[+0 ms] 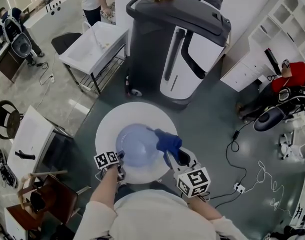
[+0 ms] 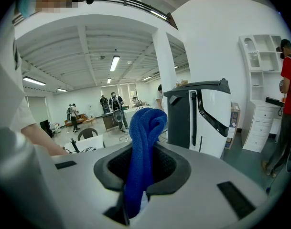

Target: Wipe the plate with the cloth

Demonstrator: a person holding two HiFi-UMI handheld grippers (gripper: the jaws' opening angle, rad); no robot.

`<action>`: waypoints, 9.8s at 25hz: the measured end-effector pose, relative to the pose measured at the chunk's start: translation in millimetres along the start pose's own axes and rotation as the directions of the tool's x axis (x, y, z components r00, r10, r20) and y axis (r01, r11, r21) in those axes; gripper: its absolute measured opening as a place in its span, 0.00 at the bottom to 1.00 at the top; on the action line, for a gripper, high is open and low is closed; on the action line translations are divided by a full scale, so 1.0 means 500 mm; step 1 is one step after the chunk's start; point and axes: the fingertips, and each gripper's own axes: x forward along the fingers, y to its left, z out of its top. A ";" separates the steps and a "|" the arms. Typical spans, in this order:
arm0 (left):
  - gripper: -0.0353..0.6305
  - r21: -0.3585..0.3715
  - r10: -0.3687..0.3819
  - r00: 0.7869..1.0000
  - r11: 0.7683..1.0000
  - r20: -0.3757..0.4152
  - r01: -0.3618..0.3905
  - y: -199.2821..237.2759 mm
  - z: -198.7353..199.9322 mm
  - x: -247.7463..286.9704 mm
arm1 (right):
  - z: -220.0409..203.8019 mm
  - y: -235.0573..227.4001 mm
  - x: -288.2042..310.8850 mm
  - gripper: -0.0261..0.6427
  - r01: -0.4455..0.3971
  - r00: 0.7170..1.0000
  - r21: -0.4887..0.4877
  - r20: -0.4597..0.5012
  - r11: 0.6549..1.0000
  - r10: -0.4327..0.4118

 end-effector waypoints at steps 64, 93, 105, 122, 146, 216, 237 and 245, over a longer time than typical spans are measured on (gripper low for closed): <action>0.12 0.462 -0.392 0.845 0.863 0.363 0.201 -0.378 0.112 -0.431 | 0.148 0.074 0.110 0.17 -0.088 0.989 -0.181 0.104 0.980 0.108; 0.12 0.446 -0.373 0.820 0.880 0.434 0.164 -0.361 0.171 -0.446 | 0.059 -0.027 0.132 0.17 0.035 0.988 -0.241 -0.139 0.970 -0.070; 0.12 0.457 -0.385 0.839 0.869 0.384 0.189 -0.384 0.139 -0.416 | 0.145 0.108 0.191 0.17 -0.090 0.996 -0.335 -0.033 0.938 0.083; 0.12 0.404 -0.372 0.820 0.895 0.434 0.192 -0.351 0.179 -0.424 | 0.017 0.012 0.145 0.17 -0.019 0.987 -0.244 -0.160 0.970 -0.021; 0.12 0.391 -0.386 0.814 0.895 0.434 0.215 -0.363 0.180 -0.417 | -0.004 0.210 0.179 0.17 -0.266 0.957 -0.345 -0.208 0.900 0.203; 0.12 0.065 -0.173 0.957 0.985 0.233 0.162 -0.151 0.082 -0.155 | 0.083 0.044 0.064 0.17 -0.050 0.997 -0.140 0.052 0.989 0.058; 0.12 -0.017 -0.053 0.988 0.998 0.142 0.056 -0.074 0.058 -0.053 | 0.056 0.017 0.051 0.17 -0.015 1.000 -0.111 0.000 0.994 0.015; 0.12 -0.040 -0.026 0.991 0.999 0.130 0.032 -0.054 0.055 -0.029 | 0.048 0.006 0.048 0.17 -0.012 1.000 -0.108 -0.009 0.994 0.011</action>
